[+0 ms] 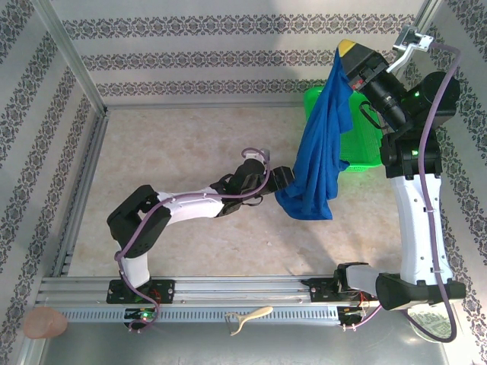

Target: Fold the inside-out t-shirt

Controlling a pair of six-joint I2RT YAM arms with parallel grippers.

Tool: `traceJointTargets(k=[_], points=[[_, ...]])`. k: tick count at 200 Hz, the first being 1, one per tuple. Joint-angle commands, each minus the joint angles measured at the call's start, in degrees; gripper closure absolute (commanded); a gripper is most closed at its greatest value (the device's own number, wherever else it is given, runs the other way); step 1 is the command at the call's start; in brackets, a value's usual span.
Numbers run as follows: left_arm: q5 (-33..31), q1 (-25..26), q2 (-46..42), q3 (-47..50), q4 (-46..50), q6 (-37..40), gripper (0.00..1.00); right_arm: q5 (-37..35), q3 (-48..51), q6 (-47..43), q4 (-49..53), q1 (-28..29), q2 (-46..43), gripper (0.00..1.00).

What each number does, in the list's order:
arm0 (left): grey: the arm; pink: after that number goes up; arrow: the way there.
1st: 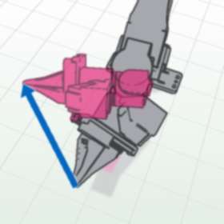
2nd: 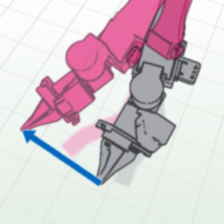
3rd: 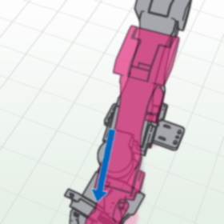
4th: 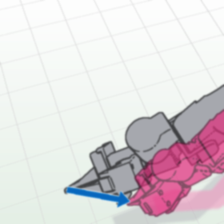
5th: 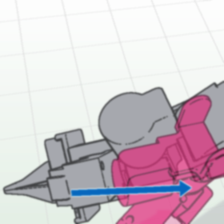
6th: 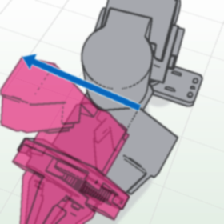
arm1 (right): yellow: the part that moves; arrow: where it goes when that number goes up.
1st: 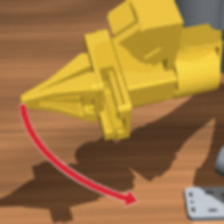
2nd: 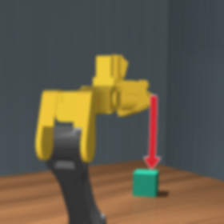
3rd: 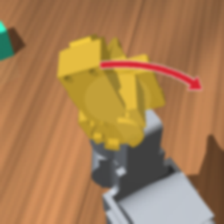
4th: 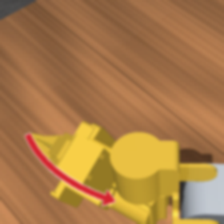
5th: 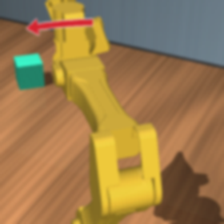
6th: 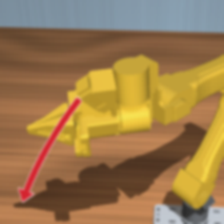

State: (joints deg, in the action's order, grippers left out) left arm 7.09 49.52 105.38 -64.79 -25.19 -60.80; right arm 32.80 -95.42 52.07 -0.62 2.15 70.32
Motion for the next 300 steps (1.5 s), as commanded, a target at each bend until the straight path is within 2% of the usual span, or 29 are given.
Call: traceJointTargets(k=[1, 24, 59, 104, 134, 172, 211, 235, 252, 275, 300], points=[[-1.0, 0.7, 1.2, -1.4, -4.1, -0.9, 0.63, -0.5, 0.1, -1.4, -3.5, 0.6, -1.1, 1.00], [-1.7, 0.6, 0.7, -0.3, -4.5, -1.3, 1.00, -0.8, -0.2, -2.0, -2.9, 0.2, -1.0, 1.00], [-2.8, -1.7, -5.5, 3.6, -3.8, 0.7, 1.00, -0.5, -1.1, -0.6, -2.8, -4.4, -1.3, 1.00], [-4.7, -11.6, -24.3, 8.5, 2.3, 5.9, 1.00, 1.3, -1.7, 3.8, -3.7, -12.5, -3.3, 1.00], [-4.4, -17.0, -37.3, 4.4, 12.3, 12.5, 1.00, 2.7, -0.8, 6.5, -4.8, -12.7, -5.9, 1.00], [-6.0, -17.6, -47.5, -7.0, 27.7, 20.6, 1.00, 2.3, 1.1, 8.5, -5.4, -12.0, -11.0, 1.00], [-8.3, -19.1, -46.8, -19.8, 40.6, 25.5, 1.00, -0.1, 2.0, 7.1, -5.0, -7.6, -12.3, 1.00], [-7.2, -24.8, -43.7, -22.6, 42.9, 26.6, 1.00, -2.4, 3.8, 3.7, -4.3, -2.8, -9.9, 1.00], [-1.9, -32.5, -40.0, -21.4, 41.1, 24.4, 1.00, -4.7, 5.3, 1.2, -4.3, 0.2, -6.5, 1.00], [5.2, -41.7, -32.2, -18.1, 34.0, 20.4, 1.00, -7.4, 6.1, -2.7, -4.7, 3.0, 1.0, 1.00], [9.9, -47.0, -20.0, -18.9, 26.6, 19.1, 1.00, -8.7, 4.0, -6.5, -6.4, 4.3, 12.1, 1.00]])
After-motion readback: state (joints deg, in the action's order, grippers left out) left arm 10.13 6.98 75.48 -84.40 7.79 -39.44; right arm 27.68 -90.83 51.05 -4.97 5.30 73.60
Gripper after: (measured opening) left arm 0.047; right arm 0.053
